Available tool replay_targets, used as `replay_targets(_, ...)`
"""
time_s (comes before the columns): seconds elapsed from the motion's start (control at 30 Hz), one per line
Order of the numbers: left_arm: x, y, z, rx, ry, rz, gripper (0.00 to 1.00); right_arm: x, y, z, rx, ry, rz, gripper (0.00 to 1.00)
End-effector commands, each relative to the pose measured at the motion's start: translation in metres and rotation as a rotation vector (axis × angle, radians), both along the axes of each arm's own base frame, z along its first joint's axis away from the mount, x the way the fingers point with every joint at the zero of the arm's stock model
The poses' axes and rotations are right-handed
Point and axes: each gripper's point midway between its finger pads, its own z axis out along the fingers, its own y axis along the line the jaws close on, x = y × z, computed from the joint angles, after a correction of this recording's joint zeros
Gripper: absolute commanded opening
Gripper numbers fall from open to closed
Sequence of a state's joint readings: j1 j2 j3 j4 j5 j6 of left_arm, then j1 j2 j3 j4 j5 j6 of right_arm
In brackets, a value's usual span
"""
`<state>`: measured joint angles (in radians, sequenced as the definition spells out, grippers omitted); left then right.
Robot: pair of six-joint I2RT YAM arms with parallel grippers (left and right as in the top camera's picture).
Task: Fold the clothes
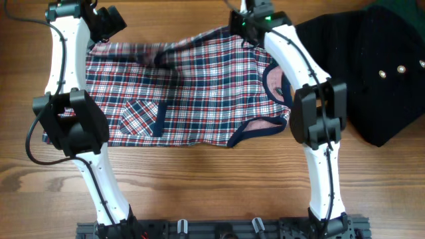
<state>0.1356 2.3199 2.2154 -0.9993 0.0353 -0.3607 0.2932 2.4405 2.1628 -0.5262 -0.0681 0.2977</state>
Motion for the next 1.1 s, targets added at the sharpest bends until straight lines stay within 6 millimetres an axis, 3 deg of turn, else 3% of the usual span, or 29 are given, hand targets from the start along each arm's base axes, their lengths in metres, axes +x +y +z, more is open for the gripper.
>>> replay_targets(0.0, 0.003, -0.005, 0.020, 0.022, -0.040, -0.023, 0.99, 0.027, -0.041, 0.007, 0.026, -0.056, -0.118, 0.04)
replay_targets(0.13, 0.007, -0.014, 0.022, 0.023, -0.052, -0.038, 1.00, 0.040, -0.066, 0.008, -0.013, -0.105, -0.189, 0.06)
replay_targets(0.17, 0.008, -0.017, 0.022, 0.024, -0.058, -0.043, 1.00, 0.043, -0.069, 0.007, -0.023, -0.118, -0.206, 0.73)
replay_targets(0.2, 0.009, -0.018, 0.023, 0.027, -0.063, -0.046, 1.00, 0.044, -0.068, 0.007, -0.025, -0.121, -0.205, 1.00)
replay_targets(0.43, 0.002, -0.003, 0.020, 0.065, -0.031, -0.011, 1.00, 0.023, -0.072, -0.002, -0.112, -0.027, -0.143, 1.00)
replay_targets(0.63, -0.003, 0.026, 0.015, 0.063, -0.018, 0.042, 1.00, -0.032, -0.055, 0.044, -0.075, 0.120, -0.022, 1.00)
replay_targets(0.77, -0.002, 0.026, -0.005, 0.076, 0.020, -0.003, 1.00, -0.061, -0.020, 0.069, 0.010, 0.150, 0.113, 1.00)
replay_targets(1.07, -0.007, 0.024, -0.054, 0.056, 0.120, -0.012, 1.00, -0.110, 0.036, 0.052, -0.029, 0.274, 0.231, 1.00)
